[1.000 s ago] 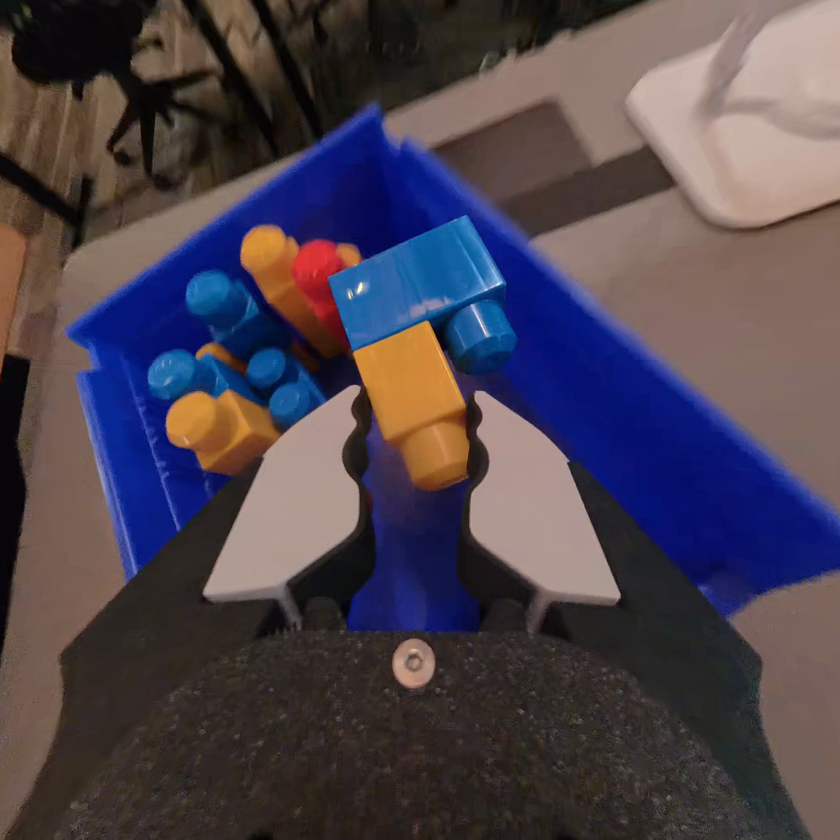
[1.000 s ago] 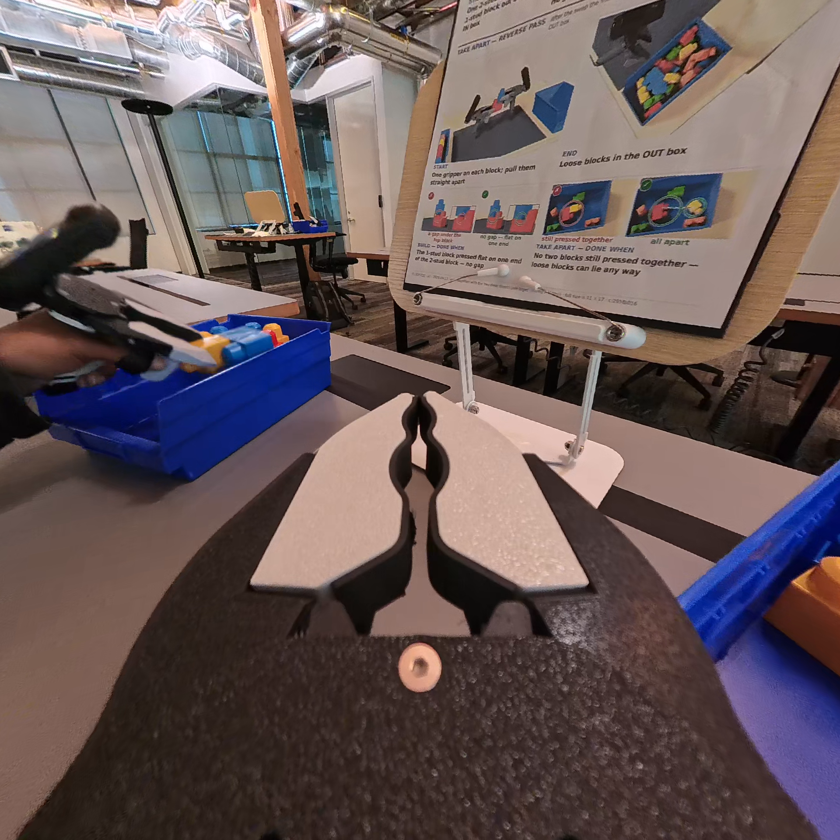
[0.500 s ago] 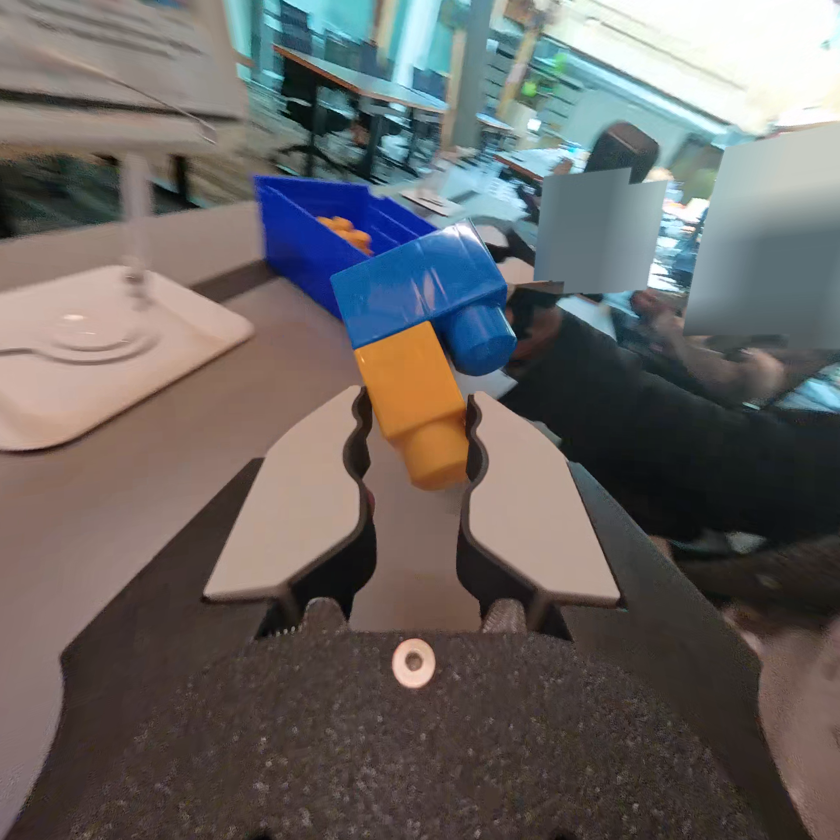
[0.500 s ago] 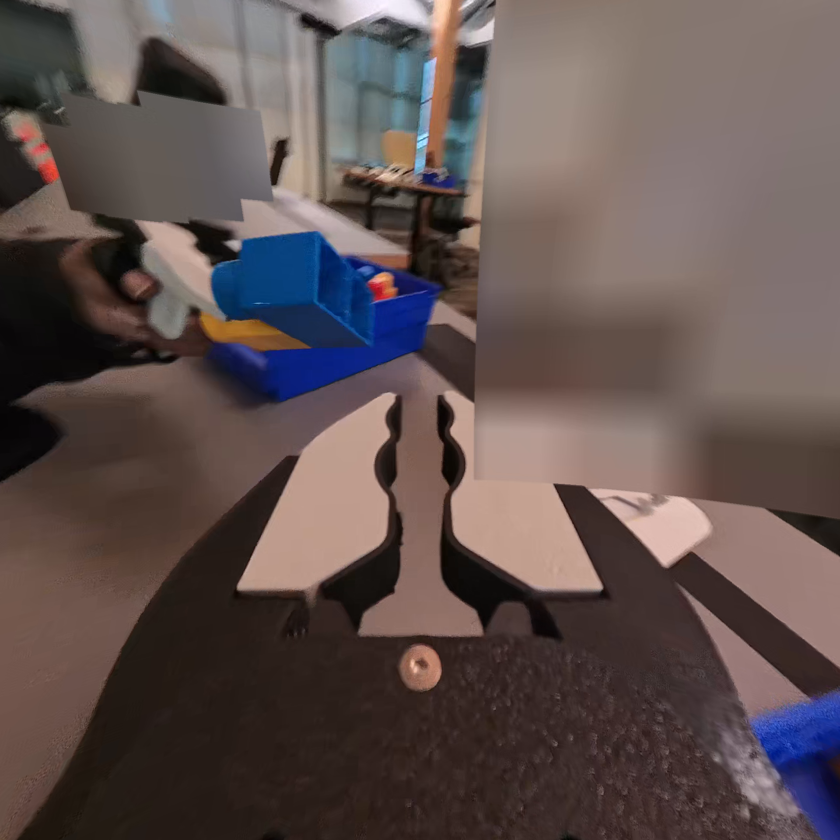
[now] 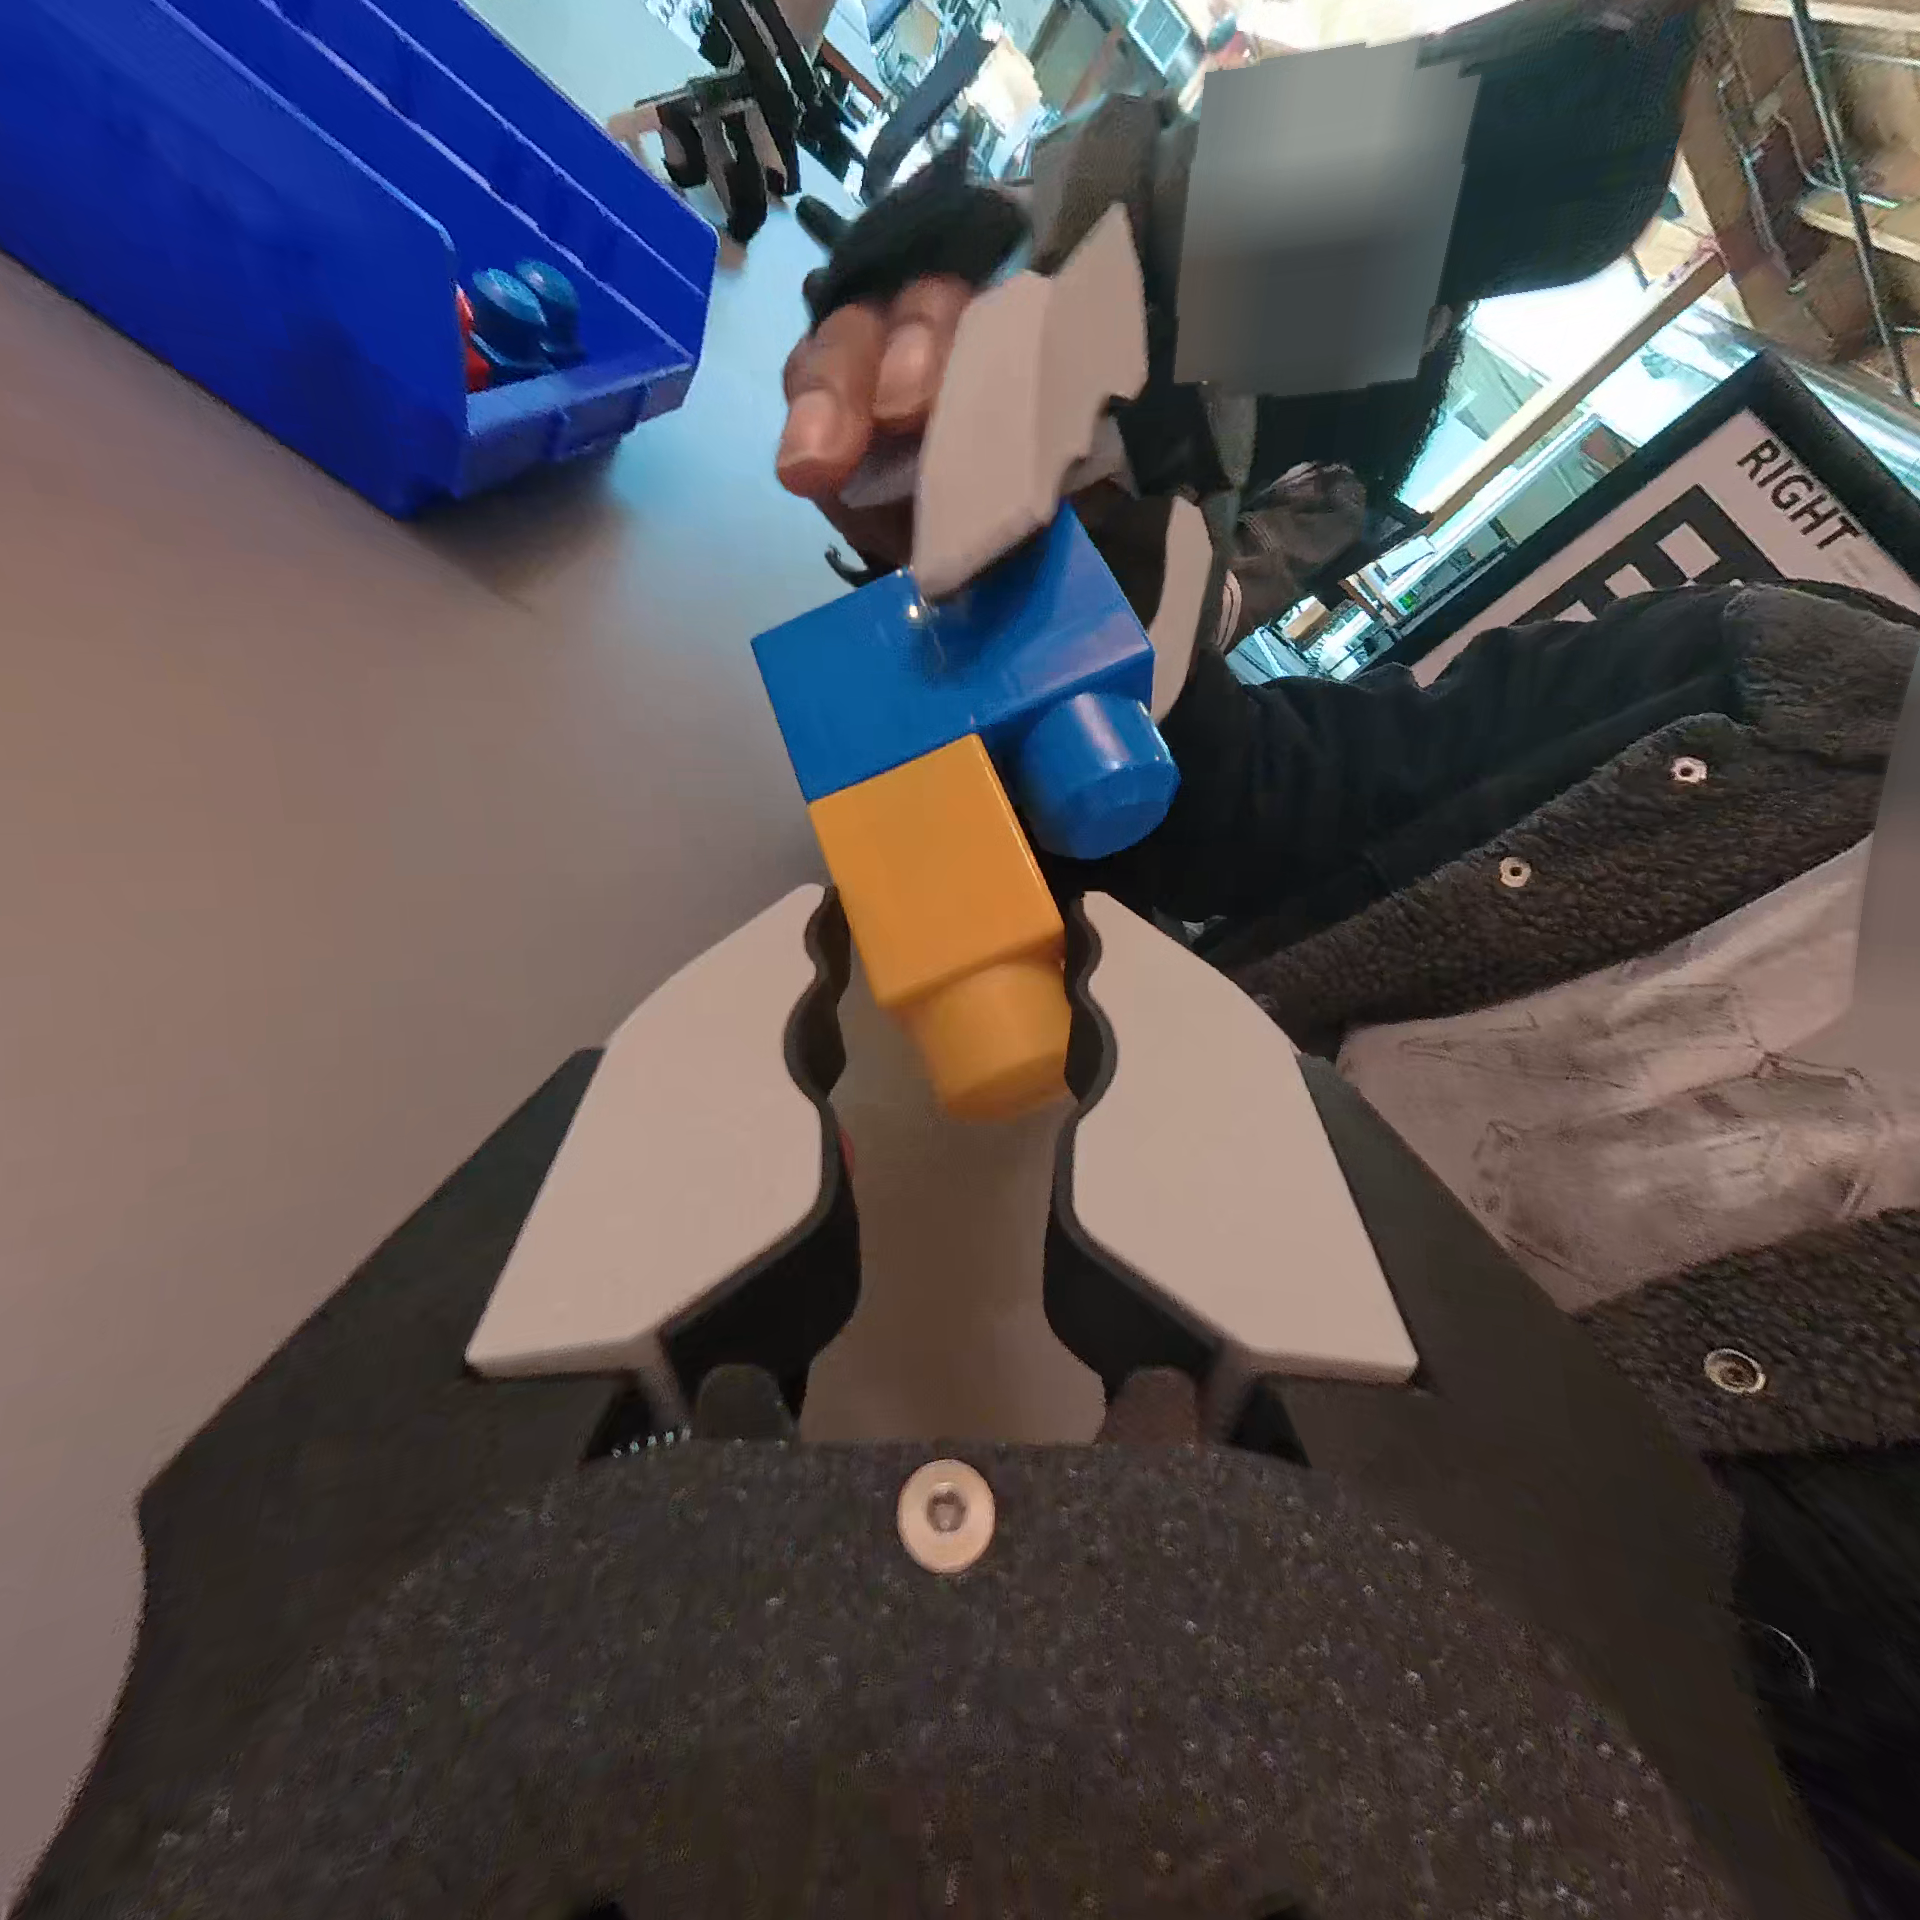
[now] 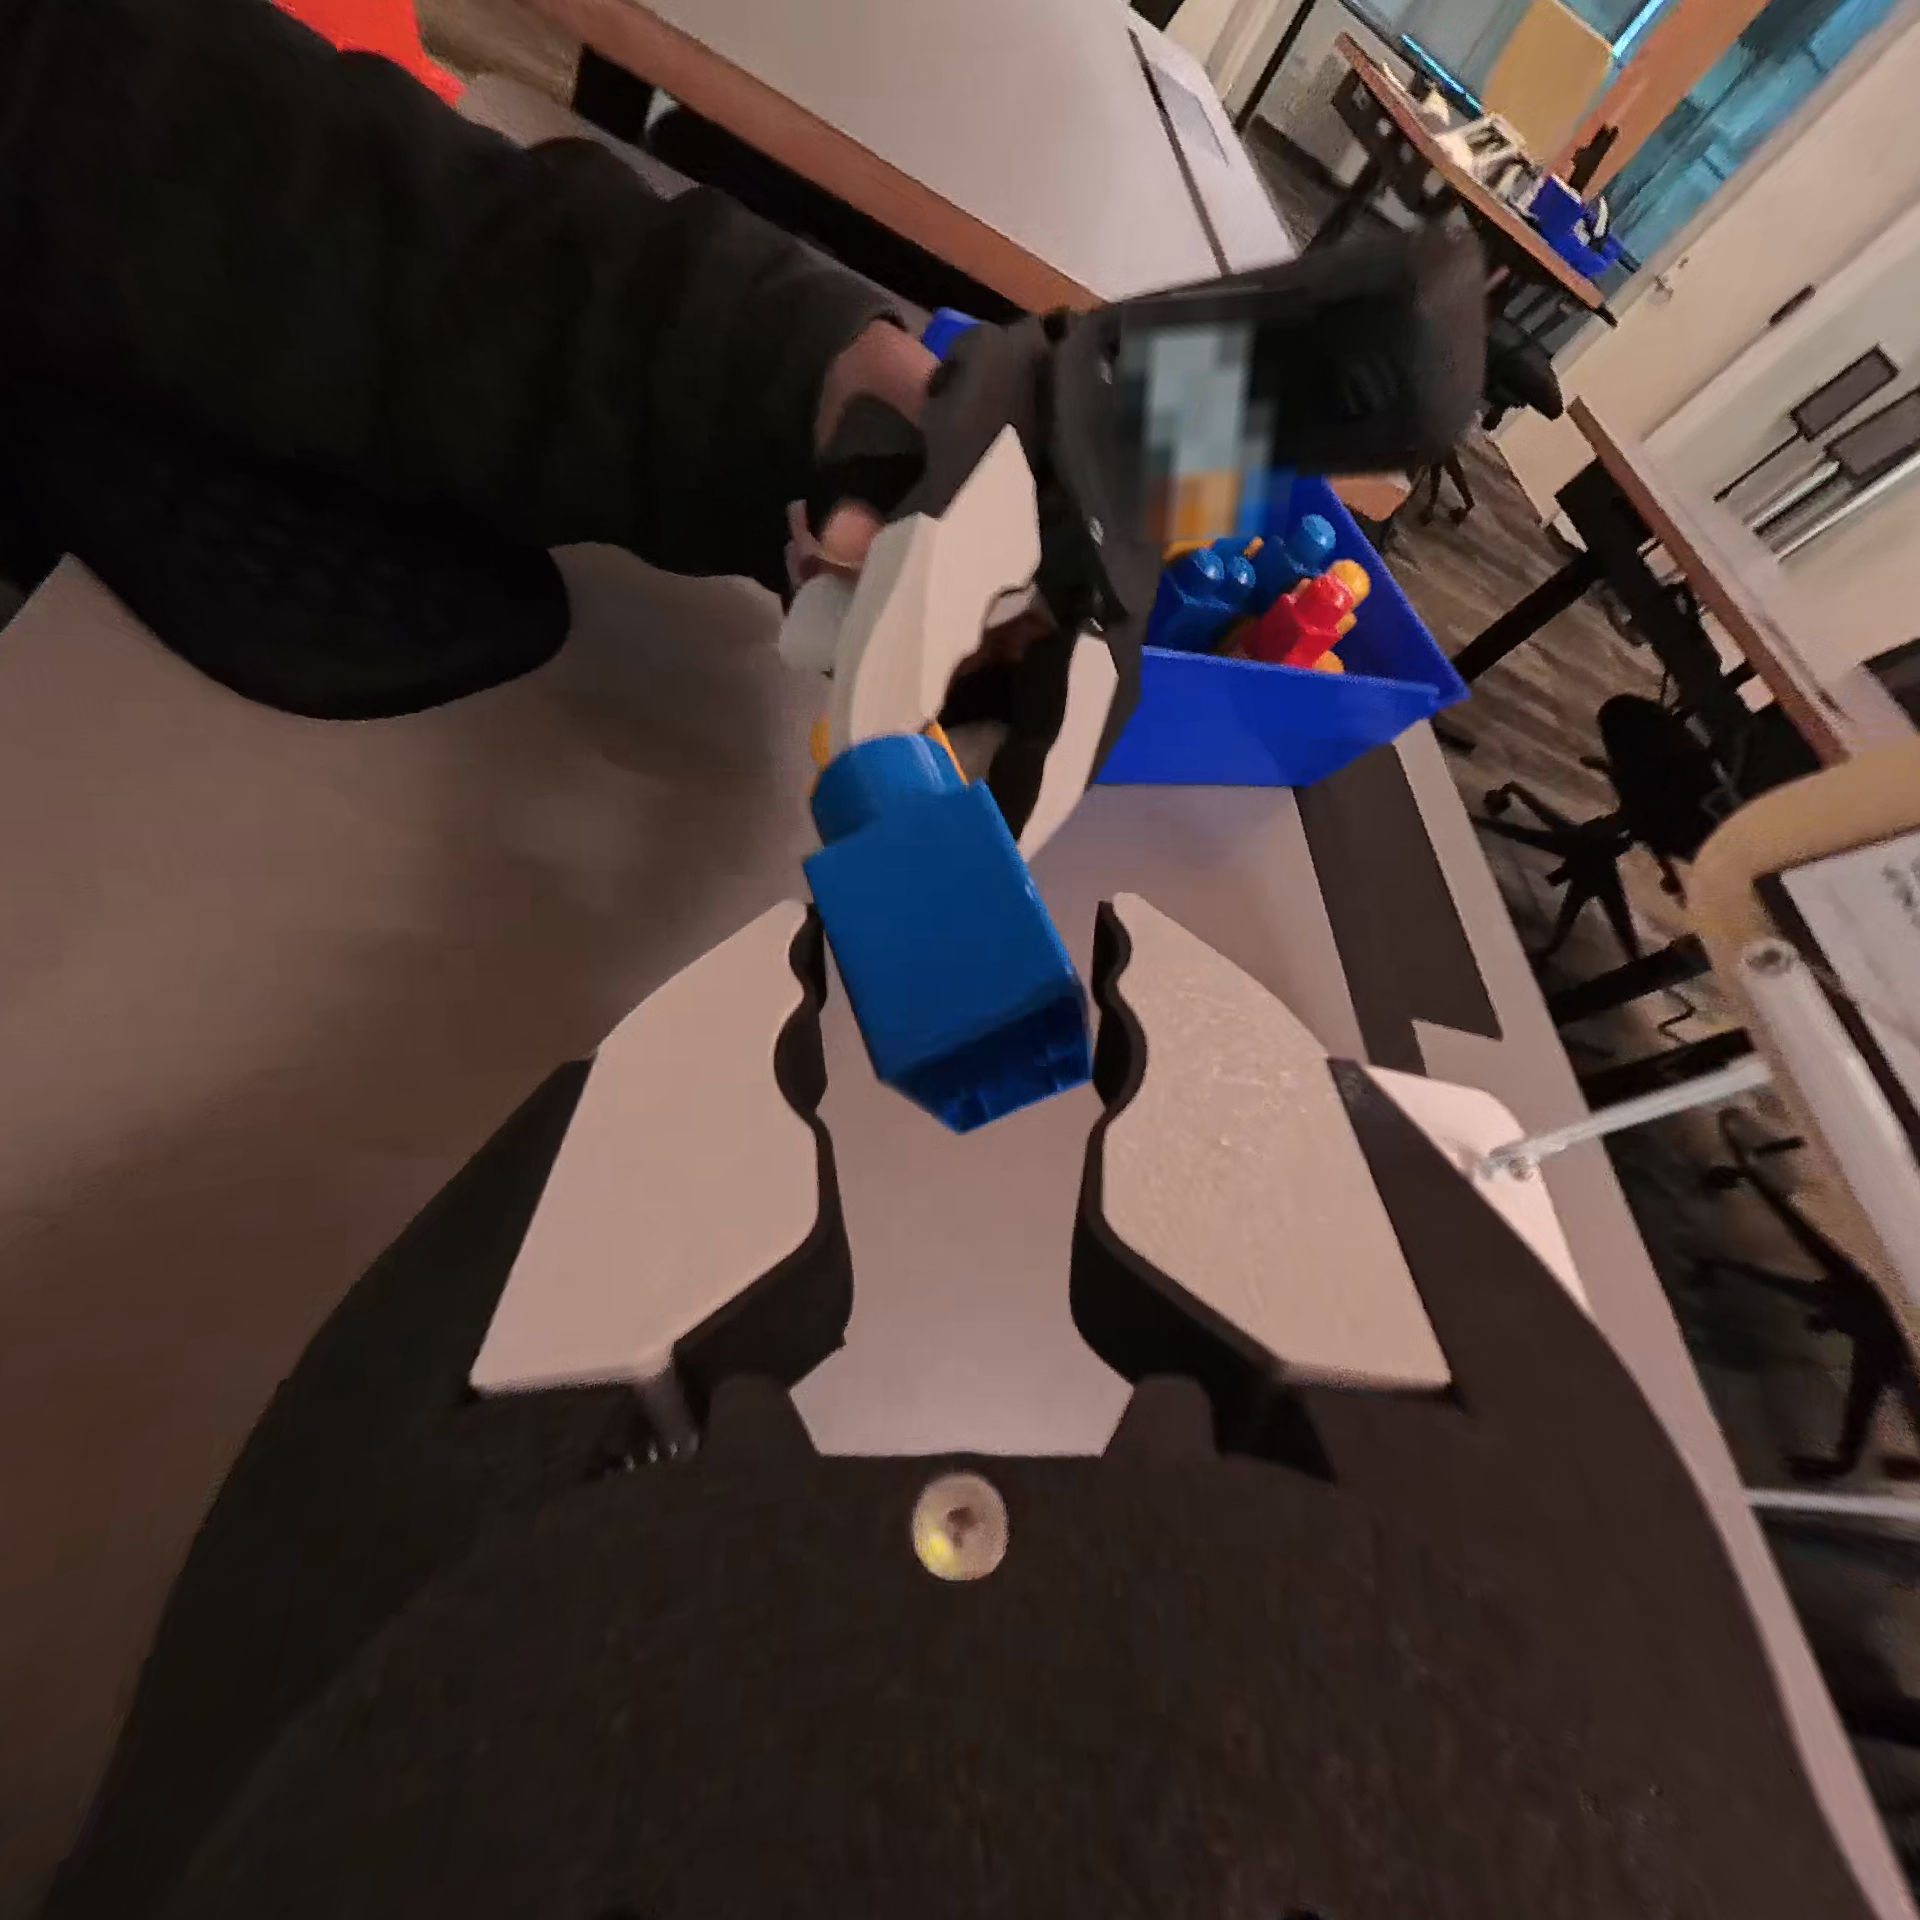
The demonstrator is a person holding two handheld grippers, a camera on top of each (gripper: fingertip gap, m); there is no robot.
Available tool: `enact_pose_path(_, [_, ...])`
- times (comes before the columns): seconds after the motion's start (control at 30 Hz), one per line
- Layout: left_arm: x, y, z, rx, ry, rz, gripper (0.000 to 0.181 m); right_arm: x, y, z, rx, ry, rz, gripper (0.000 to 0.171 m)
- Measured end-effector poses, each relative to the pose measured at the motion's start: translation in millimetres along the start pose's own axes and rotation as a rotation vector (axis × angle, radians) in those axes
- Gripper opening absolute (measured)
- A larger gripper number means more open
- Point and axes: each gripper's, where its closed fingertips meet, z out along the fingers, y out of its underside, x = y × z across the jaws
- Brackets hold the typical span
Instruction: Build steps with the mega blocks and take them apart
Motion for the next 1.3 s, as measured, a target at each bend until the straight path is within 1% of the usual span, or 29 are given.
enact_pose_path(0.1, [0,5,-1,-0.031,0.004,-0.01,0.04,-3,1,5,-0.054,0.032,-0.086,0.047])
enact_pose_path(0.17, [0,0,-6,0.004,0.006,-0.029,0.039,-1,5,4,-0.076,0.046,-0.104,0.042])
enact_pose_path(0.3, [-2,0,-11,-0.007,-0.018,-0.02,0.039,-1,13,4,-0.093,0.028,-0.088,0.039])
enact_pose_path(0.4, [-6,3,-16,-0.027,-0.053,-0.011,0.038,7,32,-5,-0.165,0.049,-0.061,0.038])
enact_pose_path(0.43, [-3,-1,-21,0.002,-0.035,-0.013,0.038,12,38,-10,-0.177,0.069,-0.046,0.038])
enact_pose_path(0.5, [-6,-5,-29,0.023,-0.088,-0.002,0.038,22,43,-19,-0.145,0.098,0.004,0.038])
enact_pose_path(0.57, [-19,-2,-31,-0.022,-0.213,0.017,0.038,31,47,-26,-0.119,0.132,0.051,0.038])
enact_pose_path(0.67, [-45,14,-28,-0.162,-0.436,0.037,0.038,46,46,-33,-0.028,0.184,0.133,0.038])
enact_pose_path(0.77, [-73,43,-29,-0.405,-0.671,0.1,0.038,59,49,-38,0.054,0.232,0.205,0.038])
enact_pose_path(0.93, [-85,73,-24,-0.716,-0.815,0.218,0.038,71,55,-43,0.139,0.266,0.294,0.038])
enact_pose_path(1.07, [-77,85,-27,-0.891,-0.796,0.256,0.038,75,58,-45,0.156,0.275,0.318,0.038])
enact_pose_path(1.17, [-67,89,-31,-1.047,-0.727,0.267,0.038,76,59,-47,0.166,0.278,0.33,0.038])
enact_pose_path(1.3, [-55,97,-34,-1.26,-0.601,0.226,0.038,80,61,-52,0.183,0.296,0.345,0.038])
